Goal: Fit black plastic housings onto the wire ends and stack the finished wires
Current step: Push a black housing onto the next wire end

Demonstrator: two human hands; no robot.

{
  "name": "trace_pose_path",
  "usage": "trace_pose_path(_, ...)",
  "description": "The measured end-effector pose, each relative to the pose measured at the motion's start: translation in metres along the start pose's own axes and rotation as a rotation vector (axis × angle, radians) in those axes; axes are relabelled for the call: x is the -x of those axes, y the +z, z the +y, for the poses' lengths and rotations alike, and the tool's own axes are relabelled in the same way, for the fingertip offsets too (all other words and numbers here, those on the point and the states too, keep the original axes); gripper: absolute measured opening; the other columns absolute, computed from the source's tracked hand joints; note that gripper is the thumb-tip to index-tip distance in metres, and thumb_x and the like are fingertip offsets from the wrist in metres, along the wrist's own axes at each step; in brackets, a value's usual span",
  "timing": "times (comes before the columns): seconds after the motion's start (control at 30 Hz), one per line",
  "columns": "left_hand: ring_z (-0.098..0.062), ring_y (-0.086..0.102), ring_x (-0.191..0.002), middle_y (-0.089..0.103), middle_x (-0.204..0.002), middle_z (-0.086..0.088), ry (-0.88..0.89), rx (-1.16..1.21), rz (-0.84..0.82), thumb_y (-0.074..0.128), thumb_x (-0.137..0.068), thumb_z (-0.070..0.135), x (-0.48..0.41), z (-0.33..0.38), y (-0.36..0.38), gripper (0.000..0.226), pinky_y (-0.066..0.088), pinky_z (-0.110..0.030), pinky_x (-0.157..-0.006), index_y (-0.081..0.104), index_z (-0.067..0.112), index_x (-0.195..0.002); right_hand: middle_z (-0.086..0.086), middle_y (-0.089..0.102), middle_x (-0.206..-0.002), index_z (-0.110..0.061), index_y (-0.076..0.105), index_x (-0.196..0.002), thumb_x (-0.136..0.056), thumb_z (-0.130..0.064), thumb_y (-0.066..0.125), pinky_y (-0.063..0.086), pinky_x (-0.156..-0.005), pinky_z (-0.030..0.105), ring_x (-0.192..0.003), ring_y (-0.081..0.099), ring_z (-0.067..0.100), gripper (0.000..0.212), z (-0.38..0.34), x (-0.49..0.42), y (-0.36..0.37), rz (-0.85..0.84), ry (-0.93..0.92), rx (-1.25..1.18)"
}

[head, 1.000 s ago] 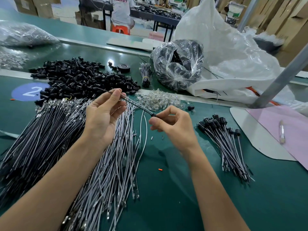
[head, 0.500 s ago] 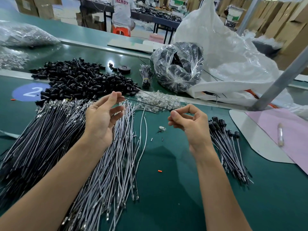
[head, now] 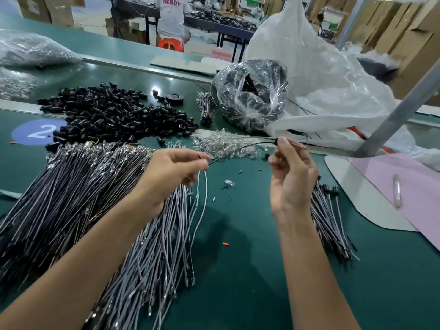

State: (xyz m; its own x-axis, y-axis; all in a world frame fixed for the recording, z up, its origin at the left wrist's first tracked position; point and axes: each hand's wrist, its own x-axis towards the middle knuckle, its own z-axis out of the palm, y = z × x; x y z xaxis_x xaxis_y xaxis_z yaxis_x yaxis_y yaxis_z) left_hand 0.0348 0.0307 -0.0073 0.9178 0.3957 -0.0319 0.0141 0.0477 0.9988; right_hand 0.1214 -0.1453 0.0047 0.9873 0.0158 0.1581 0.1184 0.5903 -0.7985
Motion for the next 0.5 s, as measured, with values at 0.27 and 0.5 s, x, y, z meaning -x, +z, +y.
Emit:
trace_pose_path(0.27, -0.006, 0.034, -0.048, 0.05, -0.055, 0.01, 0.007, -0.115, -0.113, 0.063, -0.092, 0.004, 0.0, -0.007, 0.003, 0.025, 0.031, -0.013, -0.046, 0.079, 0.023, -0.094, -0.003, 0.057, -0.065, -0.013, 0.062, -0.079, -0.085, -0.033, 0.06, 0.044, -0.057, 0.019, -0.054, 0.049, 0.007, 0.021, -0.01, 0.005, 0.0, -0.218, 0.202, -0.389)
trace_pose_path(0.5, -0.01, 0.06, -0.068, 0.072, -0.091, -0.004, 0.06, 0.248, -0.142, 0.059, -0.089, 0.03, 0.0, -0.003, 0.003, 0.025, 0.046, -0.017, -0.052, 0.076, 0.015, -0.096, 0.0, 0.063, -0.063, -0.008, 0.069, -0.089, -0.088, -0.025, 0.054, 0.041, -0.042, 0.014, -0.048, 0.051, 0.004, 0.023, -0.005, 0.013, 0.009, -0.427, 0.382, -0.171)
